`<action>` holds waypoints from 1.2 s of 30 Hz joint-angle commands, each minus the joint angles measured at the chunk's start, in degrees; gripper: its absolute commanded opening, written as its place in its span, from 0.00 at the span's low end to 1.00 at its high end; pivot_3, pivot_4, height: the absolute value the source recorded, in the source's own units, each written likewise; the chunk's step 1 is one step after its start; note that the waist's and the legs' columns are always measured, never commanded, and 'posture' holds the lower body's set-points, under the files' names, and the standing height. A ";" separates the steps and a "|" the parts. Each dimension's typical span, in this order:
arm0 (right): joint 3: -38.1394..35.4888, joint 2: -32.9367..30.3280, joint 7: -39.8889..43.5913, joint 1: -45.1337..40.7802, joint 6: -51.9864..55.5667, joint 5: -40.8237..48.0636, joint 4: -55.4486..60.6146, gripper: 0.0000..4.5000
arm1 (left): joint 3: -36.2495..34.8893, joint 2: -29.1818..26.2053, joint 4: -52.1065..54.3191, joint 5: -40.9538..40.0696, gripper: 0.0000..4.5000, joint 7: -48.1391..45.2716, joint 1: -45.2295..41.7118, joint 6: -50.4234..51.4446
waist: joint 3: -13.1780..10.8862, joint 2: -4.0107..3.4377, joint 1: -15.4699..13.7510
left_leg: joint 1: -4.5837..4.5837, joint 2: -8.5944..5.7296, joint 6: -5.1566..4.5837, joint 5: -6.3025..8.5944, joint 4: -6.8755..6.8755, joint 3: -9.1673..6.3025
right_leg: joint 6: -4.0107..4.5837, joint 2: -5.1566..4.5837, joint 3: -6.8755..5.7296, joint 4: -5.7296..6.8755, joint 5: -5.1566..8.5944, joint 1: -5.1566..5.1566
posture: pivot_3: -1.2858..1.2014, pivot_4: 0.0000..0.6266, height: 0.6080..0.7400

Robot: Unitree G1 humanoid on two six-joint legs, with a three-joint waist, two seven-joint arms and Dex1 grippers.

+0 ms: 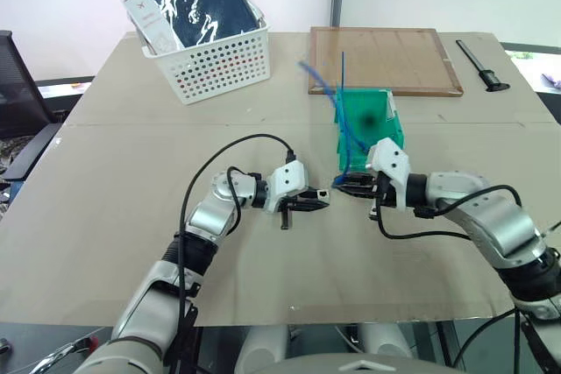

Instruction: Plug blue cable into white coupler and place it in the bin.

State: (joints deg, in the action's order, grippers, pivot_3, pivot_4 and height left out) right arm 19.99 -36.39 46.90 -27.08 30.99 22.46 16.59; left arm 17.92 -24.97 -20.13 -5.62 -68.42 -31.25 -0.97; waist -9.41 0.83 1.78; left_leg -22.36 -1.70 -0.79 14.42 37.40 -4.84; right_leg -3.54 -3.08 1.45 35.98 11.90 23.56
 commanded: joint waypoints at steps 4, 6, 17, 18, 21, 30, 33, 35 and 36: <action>1.54 2.47 5.03 -4.42 -3.07 -4.09 -3.81 0.00 | 1.49 -0.71 -2.57 2.85 0.08 0.34 0.38 -2.11 | 0.02 0.00 0.01 | 0.03 0.00 0.00 0.00 0.01 -0.09 | 0.00 -0.01 0.01 0.02 0.00 -0.01 | 0.52 0.24 0.99; 1.87 2.93 6.11 -4.89 -3.20 -4.84 -4.58 0.00 | 1.76 -0.70 -2.61 3.14 0.08 0.52 0.52 -2.57 | 0.02 0.00 0.00 | 0.02 0.00 0.00 0.00 0.01 -0.12 | 0.00 0.00 0.01 0.02 -0.01 -0.01 | 0.52 0.24 0.99; 4.38 1.31 13.47 -6.88 -2.61 -9.48 -7.05 0.00 | 1.75 -0.48 -4.01 3.61 0.08 0.32 -0.33 -3.57 | 0.04 0.00 0.00 | 0.26 -0.01 0.00 0.00 0.00 -0.11 | 0.00 -0.02 0.02 0.06 0.00 -0.19 | 0.52 0.24 0.99; 4.68 1.27 14.05 -7.27 -2.53 -9.93 -7.45 0.00 | 1.75 -0.44 -4.22 3.63 0.08 0.32 -0.47 -3.69 | 0.04 0.00 0.00 | 0.27 -0.01 0.00 0.00 0.00 -0.11 | 0.00 -0.02 0.02 0.07 0.00 -0.19 | 0.52 0.24 0.99; 6.28 1.56 15.85 -9.10 -2.44 -11.63 -10.15 0.00 | 1.78 -0.34 -4.59 3.68 0.08 0.27 -0.70 -4.06 | 0.06 0.00 0.01 | 0.30 -0.01 0.00 0.00 0.01 -0.10 | 0.00 -0.02 0.02 0.07 -0.01 -0.21 | 0.52 0.24 0.99; 9.78 2.56 23.68 -17.96 1.83 -13.17 -18.58 0.00 | 1.72 -0.18 -4.03 3.78 0.08 0.61 -0.58 -4.13 | 0.14 0.00 0.14 | 0.58 0.00 0.00 0.00 0.00 -0.13 | 0.00 -0.01 0.01 0.09 0.00 -0.46 | 0.52 0.24 0.99; 11.00 3.03 25.30 -19.65 2.96 -13.74 -20.12 0.00 | 1.61 -0.07 -3.62 3.84 0.08 0.90 -0.35 -3.93 | 0.14 0.00 0.02 | 0.55 -0.01 0.00 0.00 0.00 -0.15 | 0.00 -0.03 0.01 0.10 0.00 -0.45 | 0.52 0.24 0.99; 12.07 3.40 25.97 -19.94 2.85 -14.48 -20.90 0.00 | 1.52 -0.02 -3.32 3.85 0.08 1.10 -0.18 -3.78 | 0.14 0.00 -0.02 | 0.54 -0.02 0.01 0.00 0.00 -0.15 | 0.00 -0.05 0.01 0.10 0.00 -0.45 | 0.52 0.24 0.99; 12.45 3.91 25.79 -19.86 2.57 -14.95 -21.47 0.00 | 1.47 0.00 -3.11 3.86 0.08 1.22 -0.06 -3.70 | 0.14 0.00 -0.03 | 0.54 -0.02 0.01 0.00 0.00 -0.15 | 0.00 -0.06 0.01 0.10 0.00 -0.45 | 0.52 0.24 0.99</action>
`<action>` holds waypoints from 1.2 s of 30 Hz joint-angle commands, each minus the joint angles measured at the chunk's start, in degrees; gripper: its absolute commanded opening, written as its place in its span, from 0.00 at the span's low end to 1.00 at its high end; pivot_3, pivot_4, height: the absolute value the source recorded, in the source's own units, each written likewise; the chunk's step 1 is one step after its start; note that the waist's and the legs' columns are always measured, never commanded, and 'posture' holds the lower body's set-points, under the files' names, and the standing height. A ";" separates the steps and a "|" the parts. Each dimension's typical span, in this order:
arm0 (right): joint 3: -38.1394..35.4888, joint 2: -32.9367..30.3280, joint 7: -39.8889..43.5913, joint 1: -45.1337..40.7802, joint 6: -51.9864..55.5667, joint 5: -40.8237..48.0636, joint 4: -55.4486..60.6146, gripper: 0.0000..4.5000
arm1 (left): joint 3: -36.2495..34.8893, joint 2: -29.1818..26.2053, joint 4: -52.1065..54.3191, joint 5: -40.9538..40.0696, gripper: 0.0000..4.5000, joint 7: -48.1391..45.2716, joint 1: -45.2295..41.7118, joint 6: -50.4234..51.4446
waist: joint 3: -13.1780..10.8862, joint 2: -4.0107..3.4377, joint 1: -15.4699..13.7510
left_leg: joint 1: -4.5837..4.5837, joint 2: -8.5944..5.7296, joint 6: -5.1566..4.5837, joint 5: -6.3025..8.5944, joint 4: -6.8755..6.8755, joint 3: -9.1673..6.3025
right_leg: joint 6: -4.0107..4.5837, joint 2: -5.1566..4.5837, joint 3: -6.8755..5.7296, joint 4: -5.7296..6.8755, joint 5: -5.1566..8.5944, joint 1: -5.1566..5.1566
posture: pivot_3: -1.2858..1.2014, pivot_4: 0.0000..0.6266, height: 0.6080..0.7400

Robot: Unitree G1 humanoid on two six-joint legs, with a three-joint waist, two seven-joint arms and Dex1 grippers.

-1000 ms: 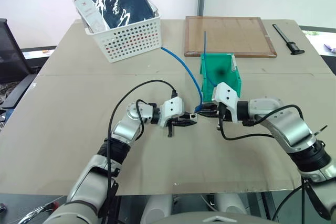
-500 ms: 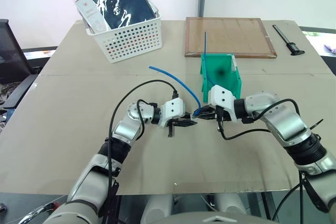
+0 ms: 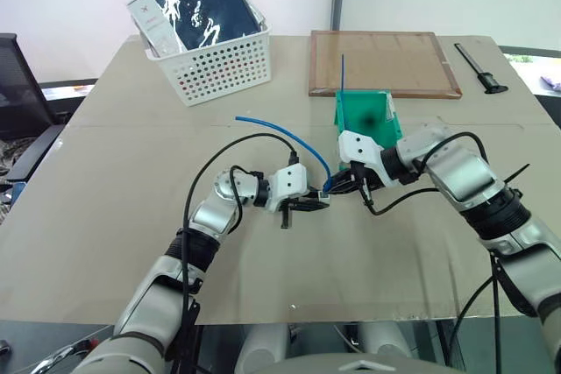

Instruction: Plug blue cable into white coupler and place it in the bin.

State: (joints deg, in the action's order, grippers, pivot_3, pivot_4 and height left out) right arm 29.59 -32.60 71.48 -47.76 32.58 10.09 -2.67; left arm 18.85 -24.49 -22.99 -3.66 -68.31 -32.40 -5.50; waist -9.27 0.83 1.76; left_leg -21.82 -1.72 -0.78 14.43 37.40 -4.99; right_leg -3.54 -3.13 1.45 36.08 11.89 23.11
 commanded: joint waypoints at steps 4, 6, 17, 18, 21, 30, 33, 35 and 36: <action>4.03 2.09 0.17 1.77 -0.92 -4.64 -4.22 0.00 | 0.41 -0.49 0.32 1.82 0.08 1.44 1.42 1.16 | 0.16 -0.01 0.04 | 0.03 0.00 0.00 0.00 -0.01 0.01 | 0.00 0.00 0.00 0.00 0.00 0.00 | 0.52 0.24 0.99; 5.15 2.58 -0.23 2.61 -2.85 -6.44 -5.35 0.00 | 0.40 -0.53 0.65 1.77 0.08 1.55 1.61 1.34 | 0.35 -0.02 0.12 | 0.04 0.00 0.00 0.00 -0.01 0.01 | 0.00 0.01 0.00 0.01 0.00 0.00 | 0.52 0.24 0.99; -8.42 7.52 -10.56 5.95 -15.55 -3.88 -3.35 0.22 | -1.14 -0.42 4.41 -0.97 0.08 1.37 2.64 5.08 | 0.96 -0.09 0.38 | 0.32 0.03 0.00 0.00 -0.05 -0.03 | -0.01 0.08 -0.04 0.02 0.02 -0.28 | 0.52 0.24 0.99; -10.76 8.10 -12.20 6.27 -15.45 -3.02 -2.20 0.31 | -1.55 -0.45 5.30 -1.73 0.08 1.25 2.78 6.25 | 0.90 -0.18 0.40 | 0.24 0.03 0.00 0.00 -0.05 -0.04 | -0.01 0.07 -0.04 0.02 0.02 -0.19 | 0.52 0.24 0.99; -20.38 6.53 -15.14 11.03 -14.59 2.86 9.03 0.62 | -3.83 -0.85 11.06 -6.32 0.08 0.85 2.98 13.86 | 0.83 -0.15 0.12 | -0.36 0.00 0.01 -0.01 0.01 -0.03 | 0.01 -0.03 0.07 0.32 0.00 0.46 | 0.52 0.24 0.99; -39.31 2.57 -31.56 36.79 -6.85 4.71 40.02 0.79 | -11.94 3.86 20.09 -19.72 0.08 13.04 -11.28 53.37 | 0.64 0.04 -2.09 | -1.00 -0.07 0.01 -0.01 0.08 -0.18 | -0.03 -0.12 -0.36 0.12 0.02 0.77 | 0.52 0.24 0.99; -42.56 4.35 -37.94 45.60 -4.83 3.03 46.31 0.79 | -14.60 7.44 14.32 -21.62 0.08 17.47 -20.00 59.89 | 0.63 0.00 -1.55 | -0.85 -0.17 0.01 -0.01 0.17 -0.05 | -0.06 -0.07 -0.28 0.19 0.04 0.65 | 0.52 0.24 0.99; -43.63 5.98 -41.26 50.82 -4.40 1.84 49.13 0.79 | -14.26 9.90 8.53 -19.92 0.08 20.23 -25.41 60.34 | 0.61 0.05 -1.51 | -0.69 -0.16 0.01 -0.01 0.16 -0.07 | -0.28 -0.04 -0.32 0.18 0.19 0.46 | 0.52 0.24 0.99; -43.56 6.48 -42.26 52.77 -4.50 1.36 50.13 0.79 | -14.20 11.05 5.33 -19.29 0.08 21.34 -27.77 60.61 | 0.62 0.03 -1.18 | -0.67 -0.11 0.01 -0.01 0.16 -0.04 | -0.30 0.04 -0.32 0.13 0.20 0.45 | 0.52 0.24 0.99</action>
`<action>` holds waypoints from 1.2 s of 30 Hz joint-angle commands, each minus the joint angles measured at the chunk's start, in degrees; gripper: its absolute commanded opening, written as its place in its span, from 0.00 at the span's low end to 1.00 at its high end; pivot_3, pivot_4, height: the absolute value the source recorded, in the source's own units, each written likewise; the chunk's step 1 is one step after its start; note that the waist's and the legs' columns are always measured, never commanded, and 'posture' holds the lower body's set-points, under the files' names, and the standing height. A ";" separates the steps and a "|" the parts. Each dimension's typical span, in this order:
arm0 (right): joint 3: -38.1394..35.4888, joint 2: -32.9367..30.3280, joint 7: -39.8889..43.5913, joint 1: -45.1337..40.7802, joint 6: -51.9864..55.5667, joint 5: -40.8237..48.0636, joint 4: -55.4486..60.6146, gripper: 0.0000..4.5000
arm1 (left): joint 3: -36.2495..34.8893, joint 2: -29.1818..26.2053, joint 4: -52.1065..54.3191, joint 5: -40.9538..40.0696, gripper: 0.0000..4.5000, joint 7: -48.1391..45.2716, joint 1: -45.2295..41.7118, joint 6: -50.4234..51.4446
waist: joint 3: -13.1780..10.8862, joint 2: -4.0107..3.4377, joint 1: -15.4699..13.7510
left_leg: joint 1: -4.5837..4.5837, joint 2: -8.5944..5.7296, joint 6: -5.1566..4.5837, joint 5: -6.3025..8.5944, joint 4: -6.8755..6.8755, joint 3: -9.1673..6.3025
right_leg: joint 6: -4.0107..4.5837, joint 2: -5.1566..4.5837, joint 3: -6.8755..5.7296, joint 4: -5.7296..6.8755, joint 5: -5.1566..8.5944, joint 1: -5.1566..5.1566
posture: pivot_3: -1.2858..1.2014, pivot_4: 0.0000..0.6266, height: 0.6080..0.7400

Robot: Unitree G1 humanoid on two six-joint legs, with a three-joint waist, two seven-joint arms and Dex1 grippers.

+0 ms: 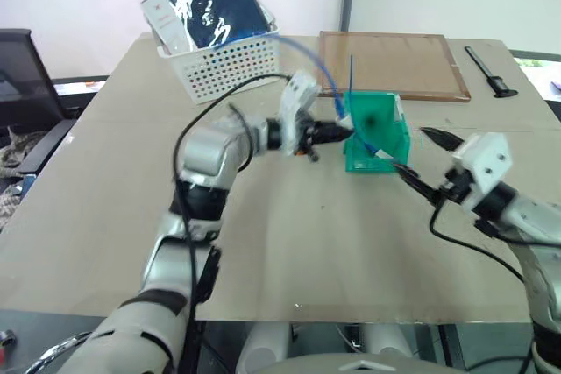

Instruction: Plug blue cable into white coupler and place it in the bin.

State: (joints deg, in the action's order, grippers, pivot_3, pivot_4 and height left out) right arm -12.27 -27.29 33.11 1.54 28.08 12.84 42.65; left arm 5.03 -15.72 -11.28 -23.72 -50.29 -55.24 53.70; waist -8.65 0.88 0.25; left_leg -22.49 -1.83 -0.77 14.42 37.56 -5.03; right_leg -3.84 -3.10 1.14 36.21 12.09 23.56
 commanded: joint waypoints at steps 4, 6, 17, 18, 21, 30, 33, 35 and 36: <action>-1.41 2.90 -7.61 7.70 0.35 -2.53 7.54 0.79 | 0.59 6.70 -21.11 4.58 0.08 6.12 -13.07 -4.85 | -0.04 -0.02 0.81 | 0.08 -0.01 0.00 0.00 -0.05 0.14 | 0.00 0.01 0.16 0.02 0.00 0.01 | 0.52 0.24 0.99; -1.67 3.59 -8.85 8.99 0.35 -2.48 8.41 0.80 | 0.24 8.49 -28.62 6.24 0.20 7.08 -16.59 -8.40 | -0.05 0.00 0.78 | 0.09 0.00 0.00 0.00 -0.06 0.18 | 0.00 0.03 0.19 -0.02 0.00 0.01 | 0.52 0.24 0.99; -4.40 4.08 -9.07 13.43 -0.29 1.74 9.73 0.81 | -2.56 6.03 -30.33 4.76 0.99 1.13 -18.95 -6.91 | -0.15 -0.01 0.66 | -0.05 0.00 0.00 0.00 -0.14 0.18 | 0.03 0.01 0.19 -0.22 -0.02 0.07 | 0.52 0.24 0.99; -5.11 4.14 -8.98 13.15 -0.47 2.69 9.25 0.87 | -2.76 4.98 -27.55 3.95 1.00 0.21 -17.66 -5.58 | -0.15 -0.02 0.74 | -0.05 0.01 0.00 0.00 -0.14 0.18 | 0.03 0.01 0.19 -0.22 -0.02 0.07 | 0.52 0.24 0.99; -7.16 3.65 -7.67 11.47 -1.63 6.03 7.02 0.99 | -3.19 0.40 -13.81 0.74 1.00 -2.64 -9.65 -1.68 | -0.15 -0.06 0.96 | 0.00 0.08 0.01 0.00 -0.15 0.15 | 0.21 0.02 0.23 -0.17 -0.13 0.07 | 0.52 0.24 0.99; -7.62 -1.69 -3.13 9.79 -3.93 7.33 0.59 0.99 | -7.01 -9.57 16.39 -0.62 1.00 -4.33 19.19 -14.86 | -0.17 -0.08 0.36 | 0.20 0.25 0.04 -0.02 -0.23 0.19 | 0.26 -0.04 0.57 -0.10 -0.15 0.06 | 0.52 0.24 0.99; -8.41 -4.11 0.10 10.95 -5.02 8.12 -1.94 0.99 | -9.45 -12.30 20.45 -1.65 1.00 -5.12 27.45 -18.40 | -0.17 -0.08 0.00 | 0.24 0.23 0.02 0.00 -0.23 0.19 | 0.27 -0.05 0.53 -0.15 -0.14 -0.01 | 0.52 0.24 0.99; -9.89 -5.98 3.09 12.85 -6.68 8.27 -5.01 0.99 | -11.27 -14.84 23.63 -1.45 1.00 -6.52 34.60 -21.90 | -0.16 -0.08 0.04 | 0.24 0.23 0.01 0.00 -0.23 0.20 | 0.27 -0.07 0.52 -0.19 -0.14 -0.04 | 0.52 0.24 0.99; -10.59 -6.86 4.49 13.94 -7.73 8.11 -6.61 0.99 | -12.54 -15.76 24.86 -1.95 1.00 -6.64 37.74 -22.29 | -0.16 -0.08 0.08 | 0.25 0.23 0.00 0.00 -0.24 0.23 | 0.31 -0.08 0.55 -0.23 -0.12 -0.04 | 0.52 0.24 0.99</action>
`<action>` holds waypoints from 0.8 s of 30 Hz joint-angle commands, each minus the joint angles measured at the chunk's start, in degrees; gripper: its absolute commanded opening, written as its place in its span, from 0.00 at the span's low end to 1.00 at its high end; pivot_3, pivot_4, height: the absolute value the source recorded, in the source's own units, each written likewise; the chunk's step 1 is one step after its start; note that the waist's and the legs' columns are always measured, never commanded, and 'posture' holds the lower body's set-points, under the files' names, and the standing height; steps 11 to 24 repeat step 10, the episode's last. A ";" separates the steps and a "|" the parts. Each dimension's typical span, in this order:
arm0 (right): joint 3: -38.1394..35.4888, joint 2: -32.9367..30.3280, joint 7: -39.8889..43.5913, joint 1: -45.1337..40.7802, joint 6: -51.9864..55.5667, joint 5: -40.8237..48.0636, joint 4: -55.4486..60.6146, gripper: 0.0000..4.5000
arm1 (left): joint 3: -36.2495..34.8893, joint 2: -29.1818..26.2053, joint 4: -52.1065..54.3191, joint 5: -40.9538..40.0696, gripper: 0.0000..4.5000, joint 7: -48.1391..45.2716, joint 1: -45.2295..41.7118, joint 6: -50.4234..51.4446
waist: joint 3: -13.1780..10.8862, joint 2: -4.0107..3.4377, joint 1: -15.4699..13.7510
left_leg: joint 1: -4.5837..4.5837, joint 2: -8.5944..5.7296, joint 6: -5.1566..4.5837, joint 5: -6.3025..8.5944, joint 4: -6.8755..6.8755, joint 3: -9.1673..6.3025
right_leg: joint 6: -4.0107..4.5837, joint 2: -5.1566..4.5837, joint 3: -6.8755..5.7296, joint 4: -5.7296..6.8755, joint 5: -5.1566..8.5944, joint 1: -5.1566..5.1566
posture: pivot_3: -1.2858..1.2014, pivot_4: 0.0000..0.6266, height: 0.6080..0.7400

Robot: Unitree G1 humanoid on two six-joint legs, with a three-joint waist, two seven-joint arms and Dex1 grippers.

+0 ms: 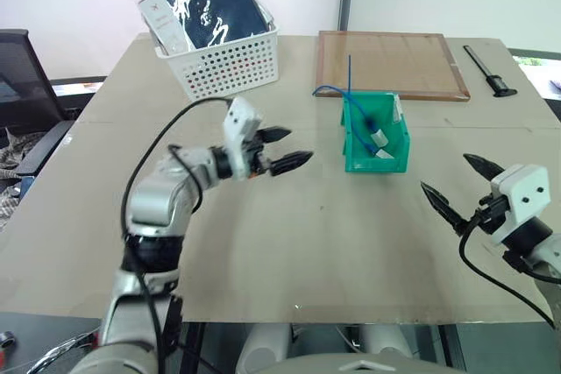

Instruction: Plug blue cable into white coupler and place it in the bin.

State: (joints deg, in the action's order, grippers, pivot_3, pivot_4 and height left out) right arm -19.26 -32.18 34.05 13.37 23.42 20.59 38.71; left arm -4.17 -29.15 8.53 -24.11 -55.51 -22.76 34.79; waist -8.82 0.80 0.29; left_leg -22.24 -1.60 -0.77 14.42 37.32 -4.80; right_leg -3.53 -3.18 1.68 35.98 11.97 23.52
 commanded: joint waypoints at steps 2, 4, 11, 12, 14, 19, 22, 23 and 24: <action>-5.45 -3.40 6.26 4.30 -5.40 0.38 -6.02 0.99 | -5.10 -3.78 6.91 -1.71 1.00 -1.20 10.63 -5.04 | 0.00 0.00 0.03 | 0.00 0.02 0.00 0.00 -0.02 0.03 | 0.02 -0.01 0.01 -0.03 0.01 0.01 | 0.52 0.24 0.99; -7.50 -4.56 8.59 6.41 -7.38 0.64 -9.24 0.99 | -7.35 -5.49 7.89 -1.63 1.00 -1.66 16.27 -7.33 | 0.00 0.00 -0.01 | -0.01 0.03 -0.01 0.00 -0.02 0.03 | 0.07 -0.02 0.01 -0.03 0.04 0.00 | 0.52 0.24 0.99; -10.66 -7.07 13.40 9.34 -11.49 0.59 -16.22 0.99 | -10.77 -7.50 9.45 -2.09 1.00 -0.94 25.57 -10.92 | -0.01 0.00 -0.19 | 0.33 0.16 -0.02 0.02 -0.02 0.20 | -0.04 -0.01 0.00 -0.03 0.26 -0.27 | 0.52 0.24 0.99; -10.66 -7.07 13.40 9.34 -11.49 0.59 -16.22 0.99 | -10.77 -7.50 9.45 -2.09 1.00 -0.94 25.57 -10.92 | -0.01 0.00 -0.19 | 0.33 0.16 -0.02 0.02 -0.02 0.20 | -0.04 -0.01 0.00 -0.03 0.26 -0.27 | 0.52 0.24 0.99; -10.66 -7.07 13.40 9.34 -11.49 0.59 -16.22 0.99 | -10.77 -7.50 9.45 -2.09 1.00 -0.94 25.57 -10.92 | -0.01 0.00 -0.19 | 0.33 0.16 -0.02 0.02 -0.02 0.20 | -0.04 -0.01 0.00 -0.03 0.26 -0.27 | 0.52 0.24 0.99; -10.66 -7.07 13.40 9.34 -11.49 0.59 -16.22 0.99 | -10.77 -7.50 9.45 -2.09 1.00 -0.94 25.57 -10.92 | -0.01 0.00 -0.19 | 0.33 0.16 -0.02 0.02 -0.02 0.20 | -0.04 -0.01 0.00 -0.03 0.26 -0.27 | 0.52 0.24 0.99; -10.66 -7.07 13.40 9.34 -11.49 0.59 -16.22 0.99 | -10.77 -7.50 9.45 -2.09 1.00 -0.94 25.57 -10.92 | -0.01 0.00 -0.19 | 0.33 0.16 -0.02 0.02 -0.02 0.20 | -0.04 -0.01 0.00 -0.03 0.26 -0.27 | 0.52 0.24 0.99; -10.66 -7.07 13.40 9.34 -11.49 0.59 -16.22 0.99 | -10.77 -7.50 9.45 -2.09 1.00 -0.94 25.57 -10.92 | -0.01 0.00 -0.19 | 0.33 0.16 -0.02 0.02 -0.02 0.20 | -0.04 -0.01 0.00 -0.03 0.26 -0.27 | 0.52 0.24 0.99; -10.66 -7.07 13.40 9.34 -11.49 0.59 -16.22 0.99 | -10.77 -7.50 9.45 -2.09 1.00 -0.94 25.57 -10.92 | -0.01 0.00 -0.19 | 0.33 0.16 -0.02 0.02 -0.02 0.20 | -0.04 -0.01 0.00 -0.03 0.26 -0.27 | 0.52 0.24 0.99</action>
